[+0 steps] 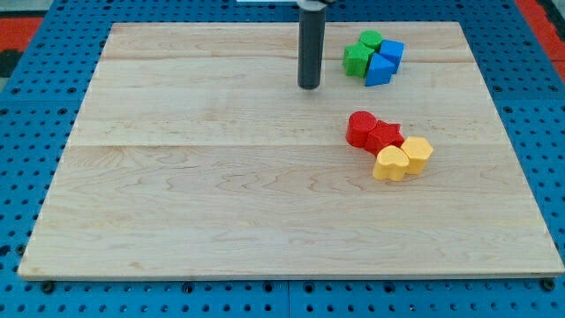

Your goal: Nudge the group of blocks a bit left

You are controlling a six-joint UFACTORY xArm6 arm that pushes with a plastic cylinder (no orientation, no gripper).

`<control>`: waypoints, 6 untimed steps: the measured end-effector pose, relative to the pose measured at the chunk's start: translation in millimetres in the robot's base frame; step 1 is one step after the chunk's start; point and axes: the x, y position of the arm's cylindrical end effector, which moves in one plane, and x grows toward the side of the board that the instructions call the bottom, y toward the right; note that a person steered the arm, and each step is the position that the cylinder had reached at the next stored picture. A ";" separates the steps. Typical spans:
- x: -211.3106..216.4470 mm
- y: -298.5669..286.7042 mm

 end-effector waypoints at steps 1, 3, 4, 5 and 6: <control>-5.3 73.1; 42.0 227.4; 113.6 188.3; 137.8 108.1; 137.4 49.2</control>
